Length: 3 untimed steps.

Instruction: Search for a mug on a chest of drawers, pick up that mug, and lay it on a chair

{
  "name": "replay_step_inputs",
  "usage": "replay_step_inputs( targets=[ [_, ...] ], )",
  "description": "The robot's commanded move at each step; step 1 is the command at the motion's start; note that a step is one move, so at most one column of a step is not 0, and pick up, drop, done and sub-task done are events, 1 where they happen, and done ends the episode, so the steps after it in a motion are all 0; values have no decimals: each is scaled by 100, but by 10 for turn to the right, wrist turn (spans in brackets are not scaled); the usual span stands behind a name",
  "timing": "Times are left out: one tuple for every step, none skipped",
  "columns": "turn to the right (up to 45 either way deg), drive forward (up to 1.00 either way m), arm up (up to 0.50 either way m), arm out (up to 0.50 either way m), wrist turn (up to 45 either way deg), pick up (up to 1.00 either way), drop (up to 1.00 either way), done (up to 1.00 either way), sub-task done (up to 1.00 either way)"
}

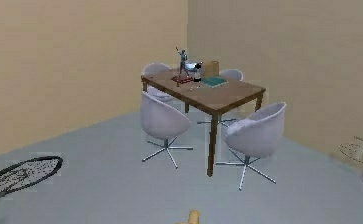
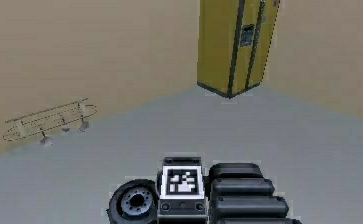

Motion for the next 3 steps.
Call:
replay_step_inputs(
  targets=[
    [90,0,0,0,0,0,0,0,0],
    [0,75,0,0,0,0,0,0,0],
    [-450,0,0,0,0,0,0,0,0]
  ],
)
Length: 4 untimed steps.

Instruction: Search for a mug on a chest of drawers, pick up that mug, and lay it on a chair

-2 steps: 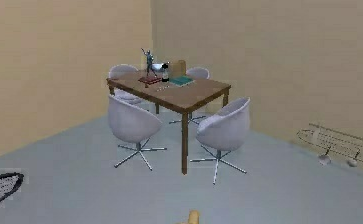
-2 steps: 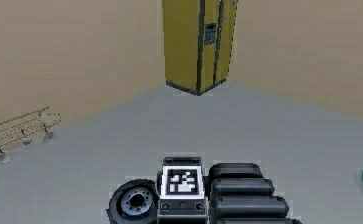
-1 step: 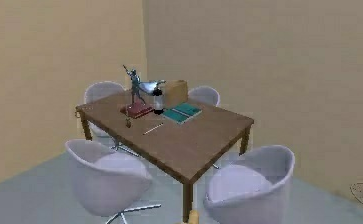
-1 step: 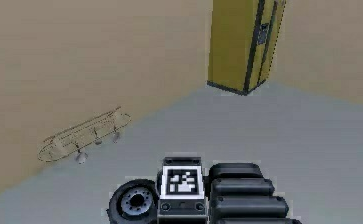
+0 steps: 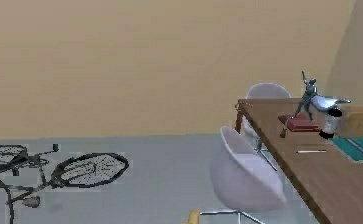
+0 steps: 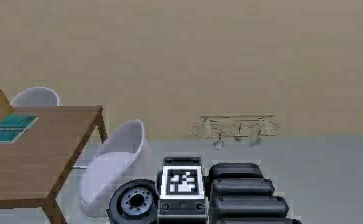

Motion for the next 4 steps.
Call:
replay_step_inputs(
  targets=[
    [-450,0,0,0,0,0,0,0,0],
    [-210,0,0,0,0,0,0,0,0],
    [450,0,0,0,0,0,0,0,0],
    [450,0,0,0,0,0,0,0,0]
  ],
)
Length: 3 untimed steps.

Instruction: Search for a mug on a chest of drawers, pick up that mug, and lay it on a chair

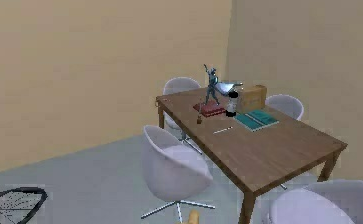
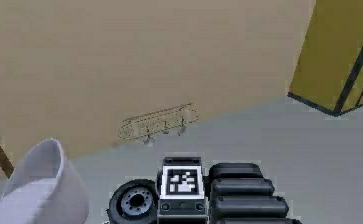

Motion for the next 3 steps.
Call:
replay_step_inputs(
  targets=[
    [120,0,0,0,0,0,0,0,0],
    [-450,0,0,0,0,0,0,0,0],
    [-450,0,0,0,0,0,0,0,0]
  ],
)
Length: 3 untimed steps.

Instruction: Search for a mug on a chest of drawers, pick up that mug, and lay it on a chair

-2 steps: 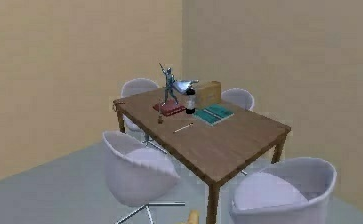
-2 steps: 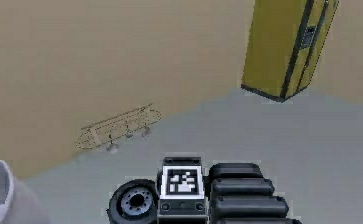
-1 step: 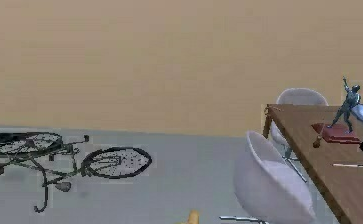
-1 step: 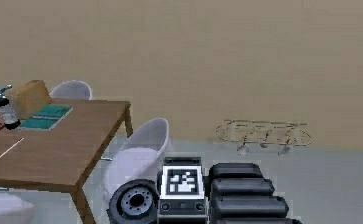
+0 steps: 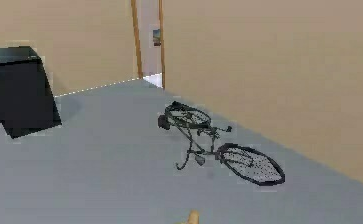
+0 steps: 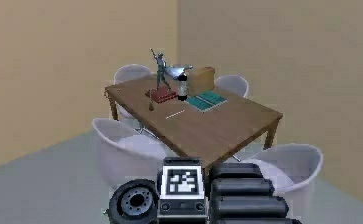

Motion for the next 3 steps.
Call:
replay_step_inputs(
  targets=[
    [450,0,0,0,0,0,0,0,0],
    [300,0,0,0,0,0,0,0,0],
    [30,0,0,0,0,0,0,0,0]
  ],
)
